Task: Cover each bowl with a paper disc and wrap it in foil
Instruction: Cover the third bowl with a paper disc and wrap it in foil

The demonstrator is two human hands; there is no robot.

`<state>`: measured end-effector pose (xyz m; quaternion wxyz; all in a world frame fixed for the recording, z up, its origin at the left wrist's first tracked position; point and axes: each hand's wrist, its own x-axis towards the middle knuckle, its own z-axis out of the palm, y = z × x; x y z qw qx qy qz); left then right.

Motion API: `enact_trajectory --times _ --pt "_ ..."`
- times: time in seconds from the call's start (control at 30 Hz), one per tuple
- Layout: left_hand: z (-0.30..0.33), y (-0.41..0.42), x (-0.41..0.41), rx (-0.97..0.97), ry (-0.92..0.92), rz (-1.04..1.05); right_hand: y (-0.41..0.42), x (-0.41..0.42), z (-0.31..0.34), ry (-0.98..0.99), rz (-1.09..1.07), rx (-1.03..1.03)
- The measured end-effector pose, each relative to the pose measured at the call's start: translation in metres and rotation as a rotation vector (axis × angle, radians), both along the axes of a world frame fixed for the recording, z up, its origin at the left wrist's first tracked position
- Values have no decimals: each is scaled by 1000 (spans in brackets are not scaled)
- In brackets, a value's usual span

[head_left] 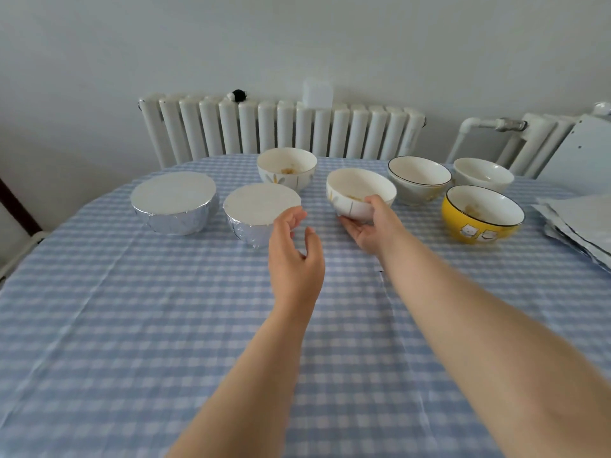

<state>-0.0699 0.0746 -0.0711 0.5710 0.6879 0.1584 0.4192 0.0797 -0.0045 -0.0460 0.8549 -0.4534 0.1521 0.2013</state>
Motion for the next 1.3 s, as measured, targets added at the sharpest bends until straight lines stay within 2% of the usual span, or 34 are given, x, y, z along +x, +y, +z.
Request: enact_trajectory --times 0.27,0.47,0.73,0.8,0.9,1.03,1.13,1.3 --pt "-4 -20 -3 -78 84 -121 -84 -77 5 14 167 -133" --pt "1 -59 -4 -284 170 -300 -141 -129 -2 59 236 -105" --pt "0 -109 -5 -314 230 -345 -188 -154 -4 76 297 -136" --pt "0 -117 -7 -316 237 -335 -199 -153 -5 38 370 -217" --pt "0 -124 -8 -345 240 -294 -218 -147 -2 -94 436 -490" --pt "3 -132 -8 -420 214 -250 -259 -92 -12 -291 29 -847" --pt "6 -139 -3 -410 204 -231 -297 -49 -22 -379 -212 -1205" --pt "6 -142 4 -408 253 -217 -348 -15 -34 -424 -473 -1459"
